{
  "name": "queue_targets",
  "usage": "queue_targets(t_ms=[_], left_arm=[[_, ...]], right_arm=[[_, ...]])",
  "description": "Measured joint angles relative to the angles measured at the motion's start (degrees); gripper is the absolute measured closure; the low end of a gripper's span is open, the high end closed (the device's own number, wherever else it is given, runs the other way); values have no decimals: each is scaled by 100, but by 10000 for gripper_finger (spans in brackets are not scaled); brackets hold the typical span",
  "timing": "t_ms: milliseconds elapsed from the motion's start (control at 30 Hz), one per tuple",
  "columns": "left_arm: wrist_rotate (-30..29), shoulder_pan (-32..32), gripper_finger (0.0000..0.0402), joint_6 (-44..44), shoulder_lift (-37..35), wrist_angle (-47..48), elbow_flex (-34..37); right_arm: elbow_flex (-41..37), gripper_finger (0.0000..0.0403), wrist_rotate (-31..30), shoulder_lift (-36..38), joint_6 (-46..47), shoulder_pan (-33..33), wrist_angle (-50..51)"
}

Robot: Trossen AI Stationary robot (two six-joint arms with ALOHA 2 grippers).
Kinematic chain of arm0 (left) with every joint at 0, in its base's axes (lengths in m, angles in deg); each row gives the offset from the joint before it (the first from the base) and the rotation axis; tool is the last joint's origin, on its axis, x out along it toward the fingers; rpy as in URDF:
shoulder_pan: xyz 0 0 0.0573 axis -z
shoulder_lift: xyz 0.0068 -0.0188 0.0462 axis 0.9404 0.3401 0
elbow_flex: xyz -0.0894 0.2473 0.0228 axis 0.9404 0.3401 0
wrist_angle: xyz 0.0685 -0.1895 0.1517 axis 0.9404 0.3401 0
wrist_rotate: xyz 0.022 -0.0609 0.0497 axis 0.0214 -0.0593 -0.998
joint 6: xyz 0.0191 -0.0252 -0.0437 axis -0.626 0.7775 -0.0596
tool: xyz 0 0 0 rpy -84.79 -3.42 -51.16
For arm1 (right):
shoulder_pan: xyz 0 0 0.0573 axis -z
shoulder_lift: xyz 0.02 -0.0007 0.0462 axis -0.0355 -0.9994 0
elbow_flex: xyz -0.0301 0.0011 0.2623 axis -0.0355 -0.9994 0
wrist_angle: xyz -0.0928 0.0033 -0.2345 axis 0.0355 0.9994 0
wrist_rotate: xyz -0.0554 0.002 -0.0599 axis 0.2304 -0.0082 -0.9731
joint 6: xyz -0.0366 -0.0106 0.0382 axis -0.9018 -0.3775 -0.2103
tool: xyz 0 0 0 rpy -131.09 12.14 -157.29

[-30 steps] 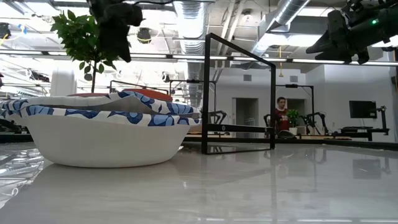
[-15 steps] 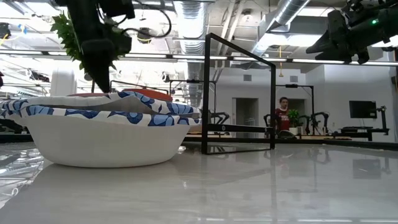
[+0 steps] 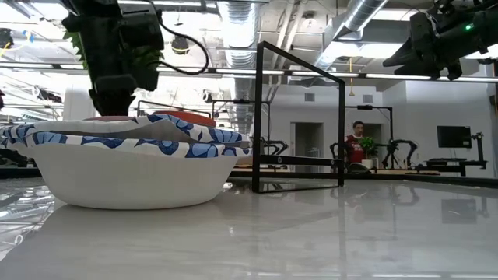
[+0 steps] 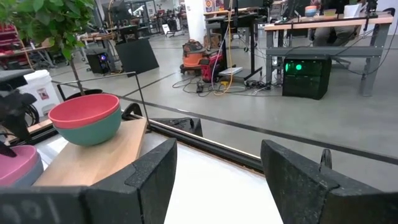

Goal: Place and stack bowls onto a shelf
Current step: Stack the pink bowl on the orange bowl

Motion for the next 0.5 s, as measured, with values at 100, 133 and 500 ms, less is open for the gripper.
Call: queue_targets(t_ms=[100, 133, 500], left_arm=[[-13, 1, 208, 16, 0, 7, 27], [-5, 2, 210, 55, 0, 3, 27], [9, 2, 376, 100, 2, 7, 27]], right_arm=[[0, 143, 0, 1, 0, 0, 0], [0, 143, 0, 0, 0, 0, 0], [0, 143, 0, 0, -2, 0, 0]])
